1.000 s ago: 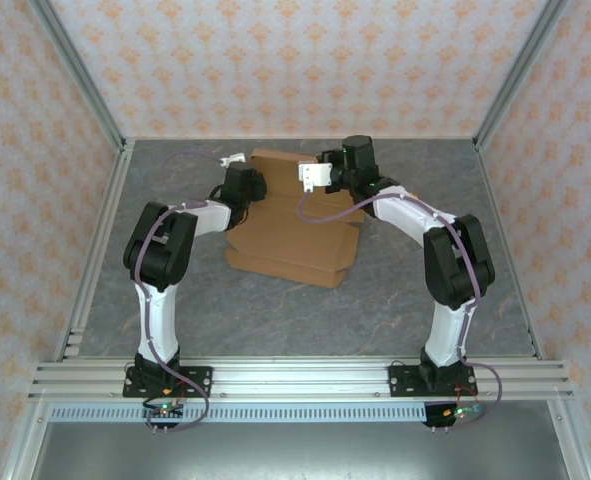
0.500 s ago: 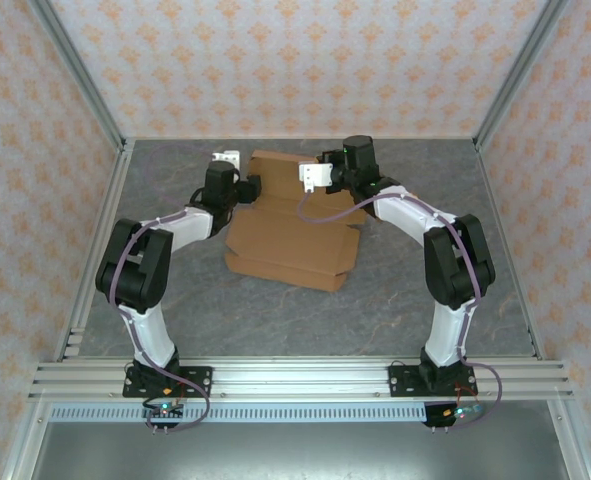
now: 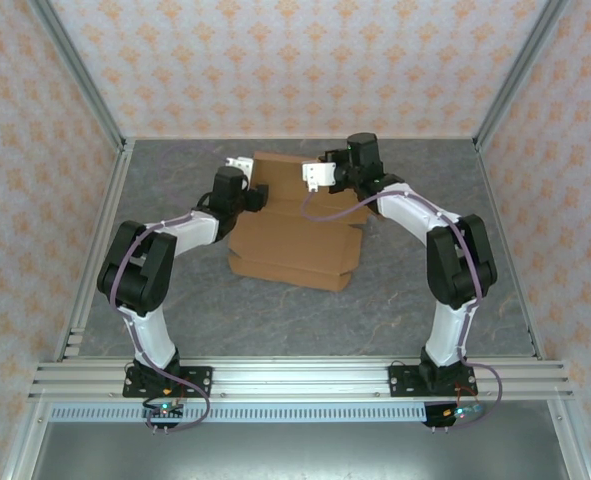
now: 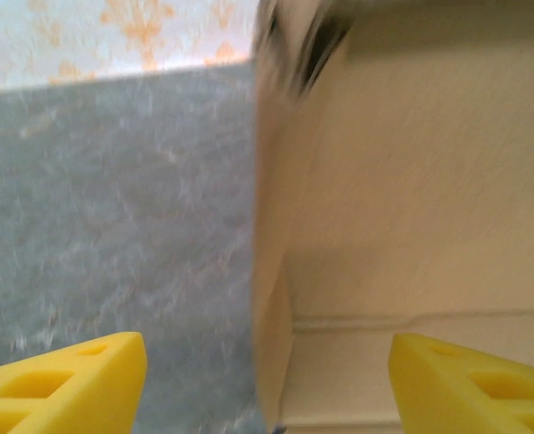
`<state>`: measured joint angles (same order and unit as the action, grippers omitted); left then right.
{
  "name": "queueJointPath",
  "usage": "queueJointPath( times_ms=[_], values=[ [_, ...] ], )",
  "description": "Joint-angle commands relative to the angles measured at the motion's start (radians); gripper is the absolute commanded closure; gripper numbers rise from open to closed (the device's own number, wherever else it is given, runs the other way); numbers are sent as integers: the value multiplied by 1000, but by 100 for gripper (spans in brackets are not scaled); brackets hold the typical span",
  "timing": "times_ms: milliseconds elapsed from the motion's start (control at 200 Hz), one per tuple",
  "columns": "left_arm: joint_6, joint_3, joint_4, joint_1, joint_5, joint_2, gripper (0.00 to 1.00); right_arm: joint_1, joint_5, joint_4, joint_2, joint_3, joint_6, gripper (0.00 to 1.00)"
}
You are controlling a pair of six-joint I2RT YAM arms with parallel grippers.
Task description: Fold the paper box
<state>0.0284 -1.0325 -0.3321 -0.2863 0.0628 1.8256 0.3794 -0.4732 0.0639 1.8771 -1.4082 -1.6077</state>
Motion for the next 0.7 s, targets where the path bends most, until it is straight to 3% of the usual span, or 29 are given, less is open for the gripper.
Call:
queueJointPath(
  times_ms=[0, 320, 535, 696],
  values=[
    [5, 70, -80, 4, -11, -67, 31, -20, -103, -96, -58, -12, -19, 100],
    [-47, 205, -223, 2, 86, -86, 36, -24, -164, 82, -59, 76, -40, 100],
    [-43, 182, -289, 2, 0, -44, 38, -25, -170, 107, -55, 99, -51, 100],
    [-45, 125, -232, -1, -17, -17, 40, -24, -162, 116, -49, 94, -49, 100]
  ],
)
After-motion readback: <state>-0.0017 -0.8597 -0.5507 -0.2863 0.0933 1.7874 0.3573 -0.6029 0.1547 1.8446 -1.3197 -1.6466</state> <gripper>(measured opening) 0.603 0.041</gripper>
